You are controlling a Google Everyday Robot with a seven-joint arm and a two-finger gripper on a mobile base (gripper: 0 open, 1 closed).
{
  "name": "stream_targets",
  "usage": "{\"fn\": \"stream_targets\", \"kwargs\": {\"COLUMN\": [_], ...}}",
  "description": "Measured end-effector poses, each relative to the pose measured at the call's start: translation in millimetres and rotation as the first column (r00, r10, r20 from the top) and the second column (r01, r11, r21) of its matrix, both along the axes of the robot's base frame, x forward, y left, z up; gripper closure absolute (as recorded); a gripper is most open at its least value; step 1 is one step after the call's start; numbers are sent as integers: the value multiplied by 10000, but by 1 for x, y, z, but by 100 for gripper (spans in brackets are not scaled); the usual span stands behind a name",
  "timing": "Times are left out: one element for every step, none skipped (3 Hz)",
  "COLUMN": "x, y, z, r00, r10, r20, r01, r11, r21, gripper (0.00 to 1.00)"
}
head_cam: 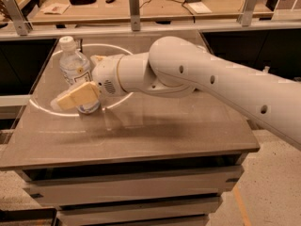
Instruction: Knock blue plastic bottle over
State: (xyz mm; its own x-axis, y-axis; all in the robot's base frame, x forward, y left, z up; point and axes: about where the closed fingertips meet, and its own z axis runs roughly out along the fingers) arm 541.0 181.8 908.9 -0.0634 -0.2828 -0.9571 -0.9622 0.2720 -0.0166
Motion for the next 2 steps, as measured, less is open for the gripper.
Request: {"fn": "stream_targets", "kwargs": {"x": [-3,-2], "y": [16,23], "z": [-4,-9], "r00": [9997,9990], "r10": [128,-105], "r20": [-215,-440], "r01": [-121,143], "r11": [9995,9962], "r21": [295,856], "gripper": [0,18]}}
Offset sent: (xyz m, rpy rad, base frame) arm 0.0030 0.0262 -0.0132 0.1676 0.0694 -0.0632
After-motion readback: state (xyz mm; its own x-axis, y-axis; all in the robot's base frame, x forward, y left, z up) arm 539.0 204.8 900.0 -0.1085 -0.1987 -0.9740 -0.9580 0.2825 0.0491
